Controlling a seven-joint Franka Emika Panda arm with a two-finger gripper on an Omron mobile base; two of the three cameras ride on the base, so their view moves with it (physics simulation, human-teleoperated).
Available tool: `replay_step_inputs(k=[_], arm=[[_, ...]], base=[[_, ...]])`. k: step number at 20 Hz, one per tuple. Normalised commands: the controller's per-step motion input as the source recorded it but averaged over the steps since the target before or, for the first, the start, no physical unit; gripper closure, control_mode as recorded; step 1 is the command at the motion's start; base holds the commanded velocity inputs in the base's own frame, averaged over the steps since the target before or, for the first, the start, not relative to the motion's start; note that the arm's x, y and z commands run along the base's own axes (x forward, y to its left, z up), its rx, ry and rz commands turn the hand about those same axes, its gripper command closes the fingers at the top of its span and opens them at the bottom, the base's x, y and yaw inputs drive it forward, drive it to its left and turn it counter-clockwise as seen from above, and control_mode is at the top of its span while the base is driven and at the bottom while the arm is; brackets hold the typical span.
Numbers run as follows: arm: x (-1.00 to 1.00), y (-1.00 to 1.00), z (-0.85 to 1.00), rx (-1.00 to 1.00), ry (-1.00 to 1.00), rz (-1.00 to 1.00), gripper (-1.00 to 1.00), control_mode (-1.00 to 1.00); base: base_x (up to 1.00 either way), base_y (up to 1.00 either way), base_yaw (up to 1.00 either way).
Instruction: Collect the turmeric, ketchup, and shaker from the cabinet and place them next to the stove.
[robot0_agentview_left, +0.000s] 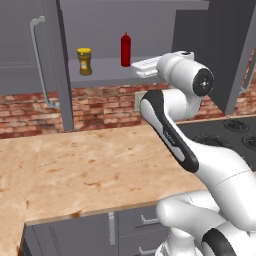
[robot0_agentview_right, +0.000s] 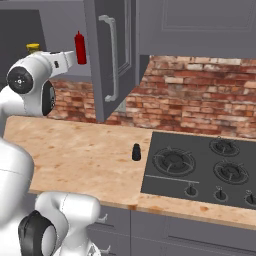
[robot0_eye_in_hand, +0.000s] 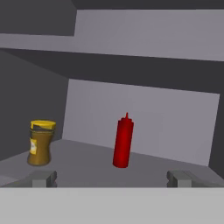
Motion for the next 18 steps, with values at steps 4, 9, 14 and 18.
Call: replay_step_inputs(k=[4,9,14,18], arm=[[0.0,-0.04,-0.28,0.06,0.0,0.0,-1.0,-1.0],[0.05,-0.15,-0.21,0.15,0.05,0.0,-1.0,-1.0],[0.13,-0.07,0.0,0.04,0.01,0.0,-1.0,-1.0],[0.26,0.0,0.0,0.0,0.0,0.0,-1.0,-1.0]], base=[[0.0,0.0,0.0],[0.0,0.0,0.0],[0.0,0.0,0.0],[0.0,0.0,0.0]])
